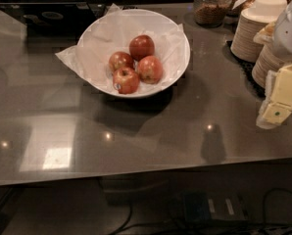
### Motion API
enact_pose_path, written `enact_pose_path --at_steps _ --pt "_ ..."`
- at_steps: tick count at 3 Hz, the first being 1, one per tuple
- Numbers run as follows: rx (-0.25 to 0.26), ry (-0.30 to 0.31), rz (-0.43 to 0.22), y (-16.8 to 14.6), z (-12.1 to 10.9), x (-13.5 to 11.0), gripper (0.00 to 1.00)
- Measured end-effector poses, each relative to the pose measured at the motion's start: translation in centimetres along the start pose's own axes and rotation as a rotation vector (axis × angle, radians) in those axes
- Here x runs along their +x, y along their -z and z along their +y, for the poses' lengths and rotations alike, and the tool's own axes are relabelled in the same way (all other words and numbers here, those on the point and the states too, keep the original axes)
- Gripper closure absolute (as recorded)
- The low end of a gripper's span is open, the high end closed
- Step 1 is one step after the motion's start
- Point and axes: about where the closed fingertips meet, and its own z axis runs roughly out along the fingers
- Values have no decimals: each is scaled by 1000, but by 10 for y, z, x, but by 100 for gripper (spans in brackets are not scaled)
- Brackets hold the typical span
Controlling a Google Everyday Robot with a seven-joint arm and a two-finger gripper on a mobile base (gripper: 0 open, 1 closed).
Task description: Pick apple from white bowl
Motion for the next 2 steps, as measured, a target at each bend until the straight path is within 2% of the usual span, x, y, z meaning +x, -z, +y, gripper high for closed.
enact_pose_path --at_steps 1,2 --pt "0 0 0 0 0 0 0" --pt "18 25 -19 -1 -6 -9 0"
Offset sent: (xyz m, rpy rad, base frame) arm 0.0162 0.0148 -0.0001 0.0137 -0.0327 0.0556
